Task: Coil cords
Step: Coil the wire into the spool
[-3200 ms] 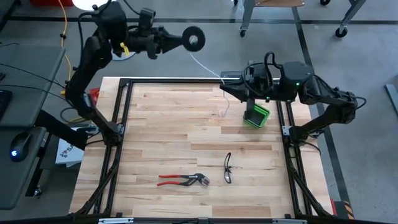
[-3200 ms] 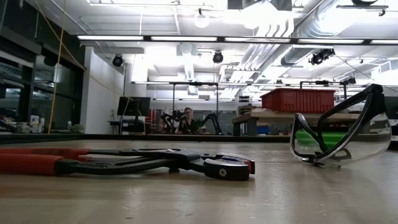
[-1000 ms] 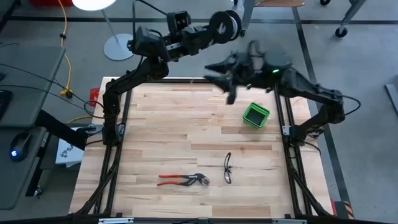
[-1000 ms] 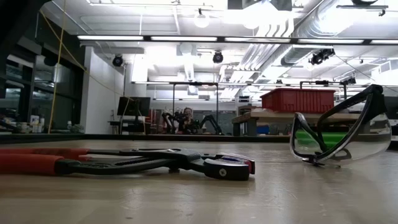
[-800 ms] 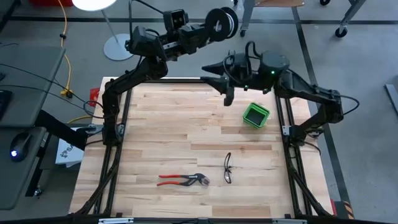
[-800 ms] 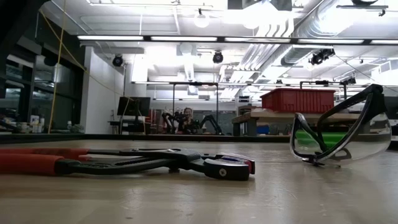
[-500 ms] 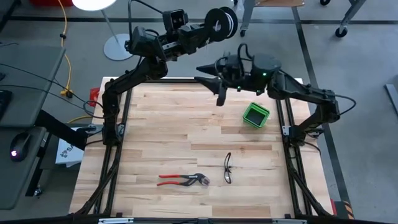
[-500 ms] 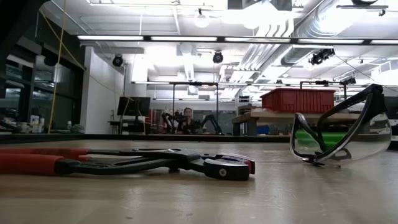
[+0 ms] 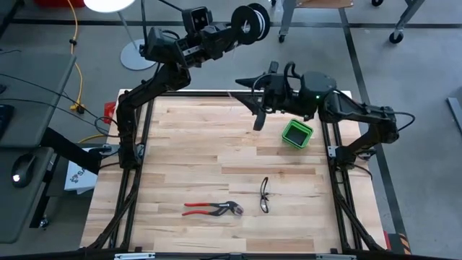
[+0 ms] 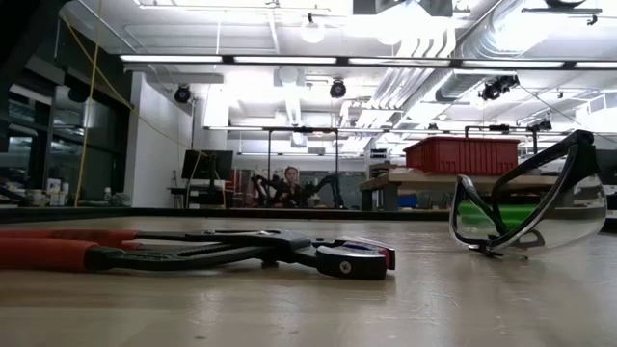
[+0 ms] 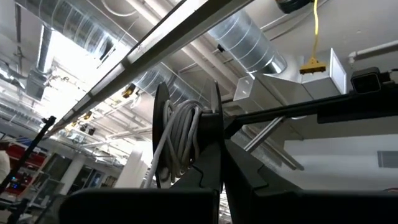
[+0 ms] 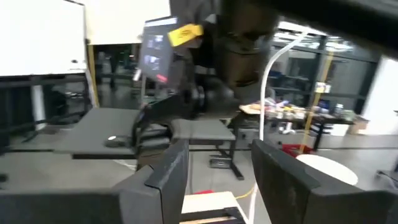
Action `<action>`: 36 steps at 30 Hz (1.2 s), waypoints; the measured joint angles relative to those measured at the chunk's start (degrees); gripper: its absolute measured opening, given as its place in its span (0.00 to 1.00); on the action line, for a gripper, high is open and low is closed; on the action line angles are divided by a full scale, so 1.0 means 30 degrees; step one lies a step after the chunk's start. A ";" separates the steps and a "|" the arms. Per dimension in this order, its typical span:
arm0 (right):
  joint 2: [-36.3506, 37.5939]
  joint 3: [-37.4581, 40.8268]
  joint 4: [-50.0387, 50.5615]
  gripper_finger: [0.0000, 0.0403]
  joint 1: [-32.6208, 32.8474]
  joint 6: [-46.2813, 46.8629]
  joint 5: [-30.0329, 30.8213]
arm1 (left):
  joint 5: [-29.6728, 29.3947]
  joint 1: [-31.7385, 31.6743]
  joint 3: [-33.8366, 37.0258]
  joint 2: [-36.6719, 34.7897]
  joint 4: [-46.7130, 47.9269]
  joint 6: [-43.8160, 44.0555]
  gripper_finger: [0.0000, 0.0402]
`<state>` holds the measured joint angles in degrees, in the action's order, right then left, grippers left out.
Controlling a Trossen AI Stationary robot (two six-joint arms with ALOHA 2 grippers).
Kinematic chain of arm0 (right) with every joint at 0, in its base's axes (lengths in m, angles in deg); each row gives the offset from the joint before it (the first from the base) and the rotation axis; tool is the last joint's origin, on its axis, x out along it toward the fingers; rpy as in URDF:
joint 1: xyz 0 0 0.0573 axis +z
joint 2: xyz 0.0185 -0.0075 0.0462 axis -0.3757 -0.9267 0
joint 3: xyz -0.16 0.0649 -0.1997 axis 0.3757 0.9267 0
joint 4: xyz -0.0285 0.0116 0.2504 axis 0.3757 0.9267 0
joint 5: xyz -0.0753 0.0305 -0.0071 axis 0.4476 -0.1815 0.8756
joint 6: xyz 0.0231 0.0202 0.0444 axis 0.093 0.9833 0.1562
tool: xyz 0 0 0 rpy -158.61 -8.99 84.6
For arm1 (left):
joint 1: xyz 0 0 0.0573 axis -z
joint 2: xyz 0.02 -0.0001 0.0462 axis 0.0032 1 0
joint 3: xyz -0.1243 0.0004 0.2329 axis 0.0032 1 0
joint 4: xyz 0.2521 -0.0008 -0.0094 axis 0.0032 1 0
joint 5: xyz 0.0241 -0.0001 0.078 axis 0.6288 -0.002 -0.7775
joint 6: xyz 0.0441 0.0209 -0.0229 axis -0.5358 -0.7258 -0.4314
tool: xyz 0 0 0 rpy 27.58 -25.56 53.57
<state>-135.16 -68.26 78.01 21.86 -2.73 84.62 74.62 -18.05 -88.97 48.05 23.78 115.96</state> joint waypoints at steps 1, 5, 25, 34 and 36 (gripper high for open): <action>-0.0019 0.0000 -0.0014 0.42 0.0000 -0.0042 0.0384 | 0.0000 0.0052 0.0000 0.0000 0.0003 0.0000 0.00; -0.0243 -0.0002 -0.0179 0.42 -0.0298 -0.0059 0.1039 | 0.0000 0.0321 0.0000 0.0000 0.0068 -0.0123 0.00; -0.1179 0.0000 -0.0476 0.26 -0.0634 0.1835 0.0866 | -0.0517 0.0992 0.0000 0.0058 0.0484 -0.1217 0.00; -0.1022 0.0000 -0.0212 0.01 -0.0373 0.2893 0.0874 | -0.0299 0.0320 0.0002 -0.0058 0.0510 -0.2174 0.00; -0.0823 0.0000 0.0016 0.01 -0.0181 0.3032 0.0890 | 0.0060 -0.0236 0.0022 -0.0287 0.0669 -0.2069 0.00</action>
<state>-137.63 -68.26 78.06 21.32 6.37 87.29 74.80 -18.76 -88.90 47.19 25.78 109.75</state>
